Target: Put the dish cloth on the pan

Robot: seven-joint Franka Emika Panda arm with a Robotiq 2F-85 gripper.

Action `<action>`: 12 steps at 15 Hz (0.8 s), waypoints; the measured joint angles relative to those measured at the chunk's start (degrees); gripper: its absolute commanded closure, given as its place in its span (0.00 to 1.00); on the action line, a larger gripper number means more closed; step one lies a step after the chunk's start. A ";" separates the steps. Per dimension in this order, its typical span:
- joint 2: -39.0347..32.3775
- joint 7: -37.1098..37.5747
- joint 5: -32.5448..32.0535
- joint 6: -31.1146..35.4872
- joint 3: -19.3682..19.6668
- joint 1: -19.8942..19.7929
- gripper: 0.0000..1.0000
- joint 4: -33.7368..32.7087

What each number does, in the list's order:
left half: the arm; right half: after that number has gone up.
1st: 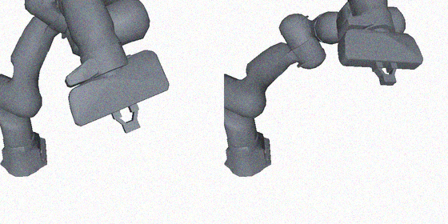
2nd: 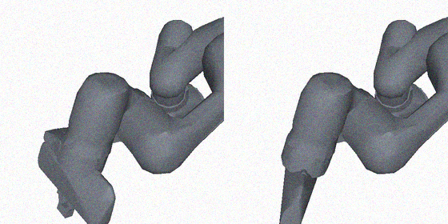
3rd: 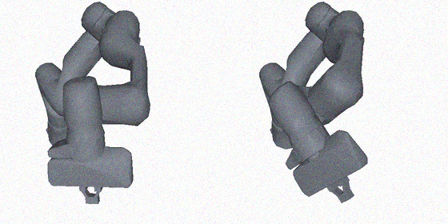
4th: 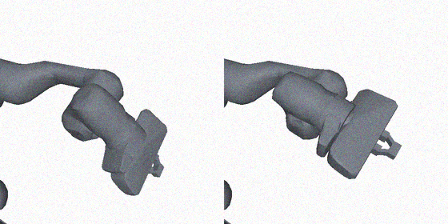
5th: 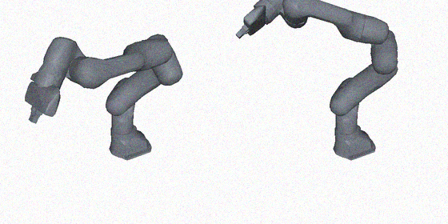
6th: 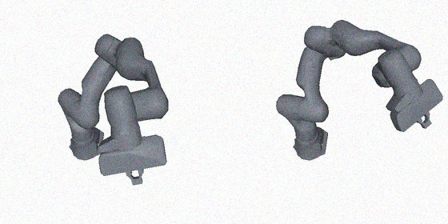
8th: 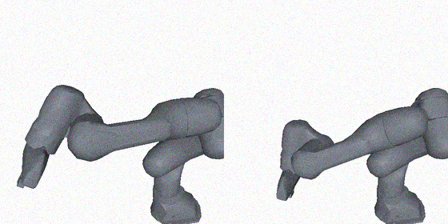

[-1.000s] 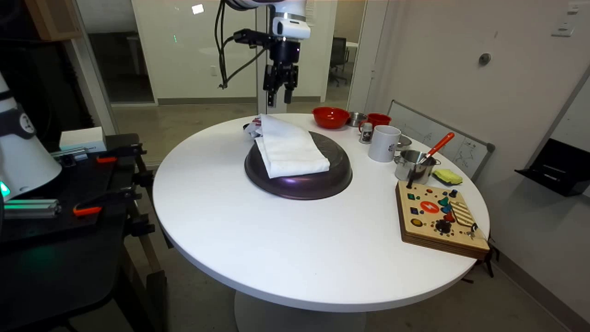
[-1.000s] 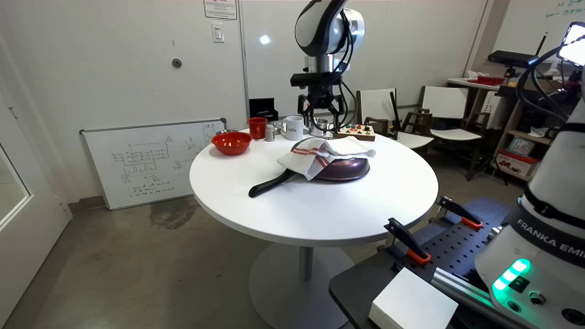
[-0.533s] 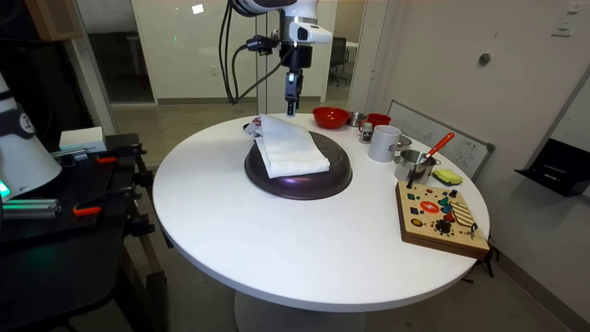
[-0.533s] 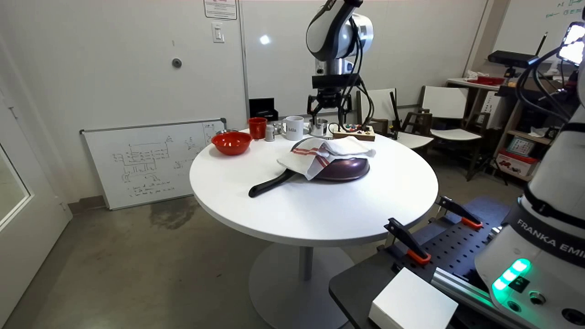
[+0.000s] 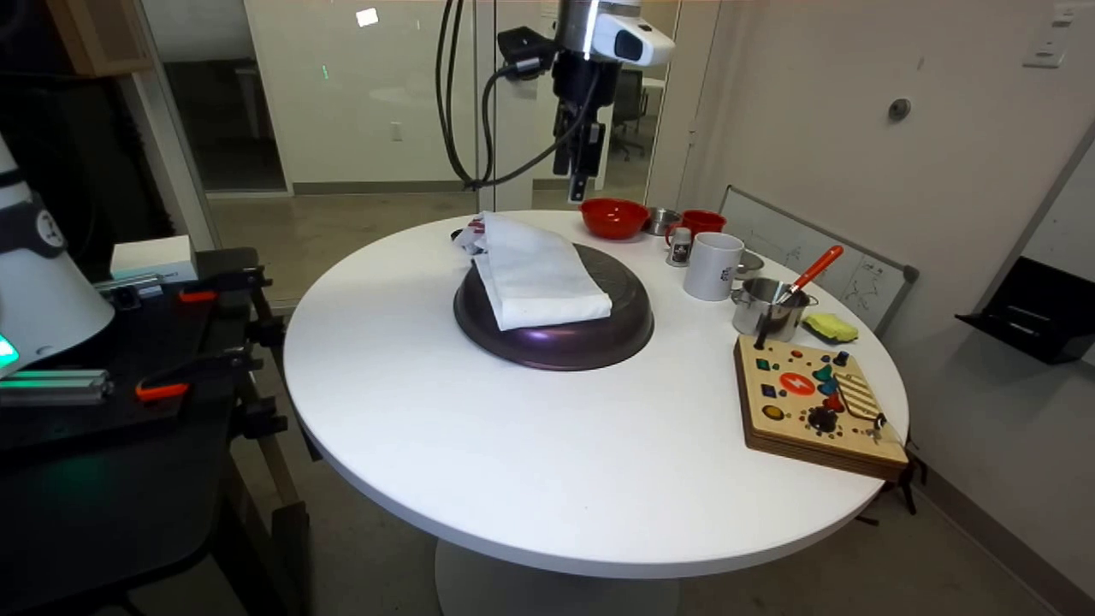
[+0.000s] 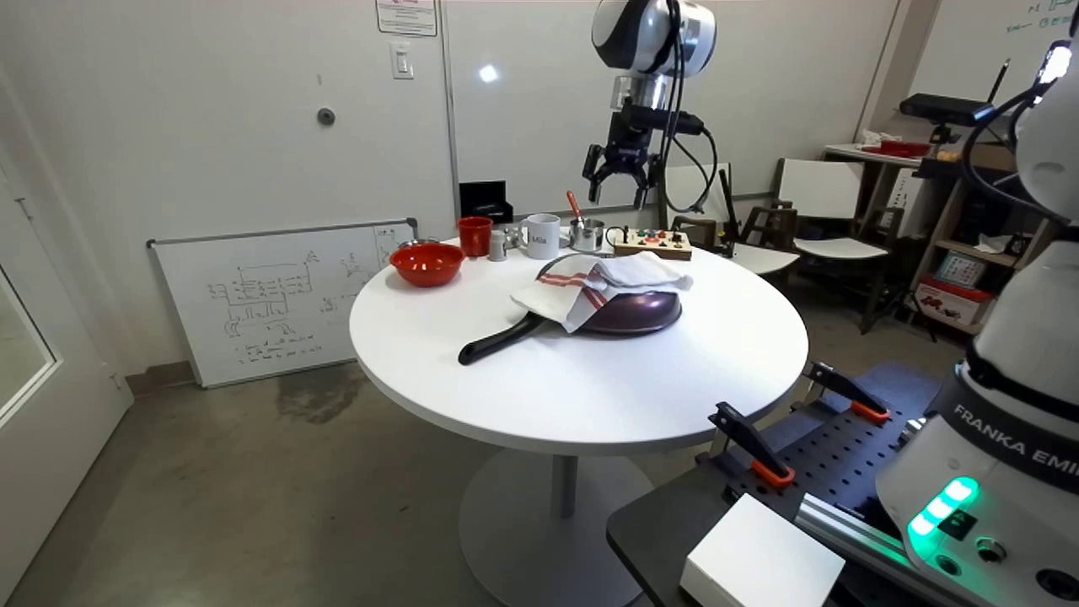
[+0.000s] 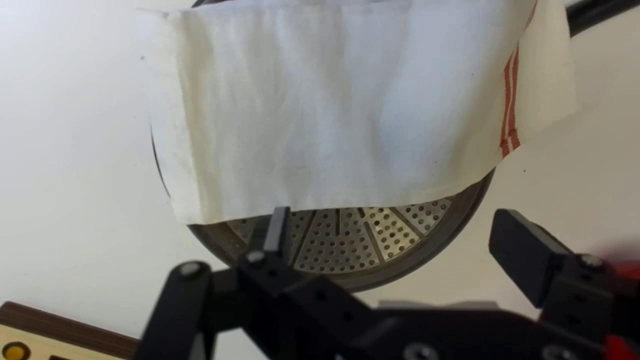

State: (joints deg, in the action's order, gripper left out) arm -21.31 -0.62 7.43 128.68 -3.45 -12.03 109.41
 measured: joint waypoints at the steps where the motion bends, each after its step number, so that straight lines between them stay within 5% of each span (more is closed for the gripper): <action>1: 0.03 -4.12 1.10 -2.14 0.25 -0.49 0.00 -1.04; 5: 0.30 -14.46 0.56 -8.44 1.58 -0.64 0.00 -4.13; 12: 0.99 -14.84 -5.88 -4.50 4.37 1.51 0.00 -5.06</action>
State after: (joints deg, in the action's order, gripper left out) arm -20.32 -15.46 1.56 124.18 0.92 -10.52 104.35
